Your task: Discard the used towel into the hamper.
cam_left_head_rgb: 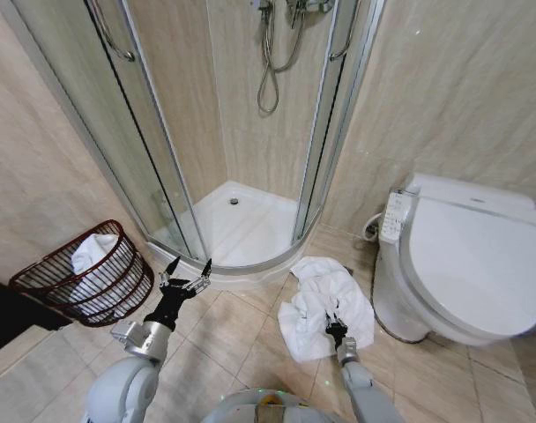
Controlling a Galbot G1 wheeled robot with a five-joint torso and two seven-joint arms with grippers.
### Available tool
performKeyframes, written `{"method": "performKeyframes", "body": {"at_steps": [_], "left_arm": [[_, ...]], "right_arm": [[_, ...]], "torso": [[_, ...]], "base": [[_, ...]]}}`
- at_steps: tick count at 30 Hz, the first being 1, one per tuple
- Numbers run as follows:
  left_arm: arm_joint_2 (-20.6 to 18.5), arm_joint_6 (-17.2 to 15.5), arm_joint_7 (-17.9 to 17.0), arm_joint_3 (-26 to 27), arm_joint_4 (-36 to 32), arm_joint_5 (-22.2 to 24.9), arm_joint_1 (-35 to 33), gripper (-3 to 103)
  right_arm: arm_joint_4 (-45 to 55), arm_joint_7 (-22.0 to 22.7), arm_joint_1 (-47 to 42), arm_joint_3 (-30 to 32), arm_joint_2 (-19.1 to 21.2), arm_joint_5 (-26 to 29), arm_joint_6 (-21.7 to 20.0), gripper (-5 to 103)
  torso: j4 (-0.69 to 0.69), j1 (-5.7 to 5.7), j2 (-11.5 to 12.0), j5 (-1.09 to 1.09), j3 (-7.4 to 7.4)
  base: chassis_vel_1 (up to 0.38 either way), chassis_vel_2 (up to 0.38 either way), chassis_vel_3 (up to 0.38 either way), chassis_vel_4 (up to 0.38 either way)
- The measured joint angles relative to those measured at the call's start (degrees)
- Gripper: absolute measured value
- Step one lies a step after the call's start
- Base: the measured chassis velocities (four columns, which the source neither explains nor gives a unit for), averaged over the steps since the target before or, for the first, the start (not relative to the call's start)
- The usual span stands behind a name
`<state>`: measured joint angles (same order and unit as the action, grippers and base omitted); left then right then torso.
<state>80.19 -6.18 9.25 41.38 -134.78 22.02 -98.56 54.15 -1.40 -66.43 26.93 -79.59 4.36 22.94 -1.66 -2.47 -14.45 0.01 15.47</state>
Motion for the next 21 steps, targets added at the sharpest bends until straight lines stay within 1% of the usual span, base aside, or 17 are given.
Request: {"method": "performKeyframes", "body": {"at_steps": [2,5,7,10,11,14,16,18,19,21], "left_arm": [[0.0,0.0,0.0,0.0,0.0,0.0,0.0,99],[0.0,0.0,0.0,0.0,0.0,0.0,-0.01,99],[0.0,0.0,0.0,0.0,0.0,0.0,0.0,99],[0.0,0.0,0.0,0.0,0.0,0.0,0.0,99],[0.0,0.0,0.0,0.0,0.0,0.0,0.0,99],[0.0,0.0,0.0,0.0,0.0,0.0,0.0,99],[0.0,0.0,0.0,0.0,0.0,0.0,0.0,99],[0.0,0.0,0.0,0.0,0.0,0.0,0.0,99],[0.0,0.0,0.0,0.0,0.0,0.0,0.0,99],[0.0,0.0,0.0,0.0,0.0,0.0,0.0,99]], "right_arm": [[2.66,1.07,-1.56,0.06,0.38,-0.02,-0.91,3],[6.23,1.25,-3.78,0.24,1.05,0.12,-1.41,3],[7.49,1.25,-4.58,0.38,1.35,-0.17,-1.17,3],[12.36,1.35,-7.45,1.21,2.26,-0.53,0.27,3],[12.36,1.35,-7.45,1.21,2.26,-0.53,0.27,3],[17.93,1.55,-10.5,2.25,2.92,-0.03,1.0,3],[19.62,2.02,-11.4,2.51,3.0,0.11,1.16,3],[23.45,2.56,-13.4,2.95,3.42,0.71,1.24,3],[23.45,2.56,-13.4,2.95,3.42,0.71,1.24,3],[27.47,2.66,-15.24,3.42,3.91,1.03,1.26,3]], "torso": [[0.0,0.0,-0.02,0.0,0.01],[0.01,-0.01,-0.04,0.0,0.03],[0.0,-0.01,-0.04,0.0,0.03],[0.0,-0.02,-0.07,0.0,0.05],[0.0,-0.02,-0.07,0.0,0.05],[0.0,-0.02,-0.08,0.0,0.06],[0.0,-0.02,-0.08,0.0,0.06],[0.01,-0.03,-0.09,0.0,0.07],[0.01,-0.03,-0.09,0.0,0.07],[0.01,-0.03,-0.1,0.0,0.07]], "base": [[0.0,0.0,0.0,0.0],[0.0,0.0,0.0,0.0],[0.0,0.0,0.0,0.0],[0.0,0.0,0.0,0.0],[0.0,0.0,0.0,0.0],[0.0,0.0,0.0,0.0],[0.0,0.0,0.0,0.0],[0.0,0.0,0.0,0.0],[0.0,0.0,0.0,0.0],[0.0,0.0,0.0,0.0]]}}
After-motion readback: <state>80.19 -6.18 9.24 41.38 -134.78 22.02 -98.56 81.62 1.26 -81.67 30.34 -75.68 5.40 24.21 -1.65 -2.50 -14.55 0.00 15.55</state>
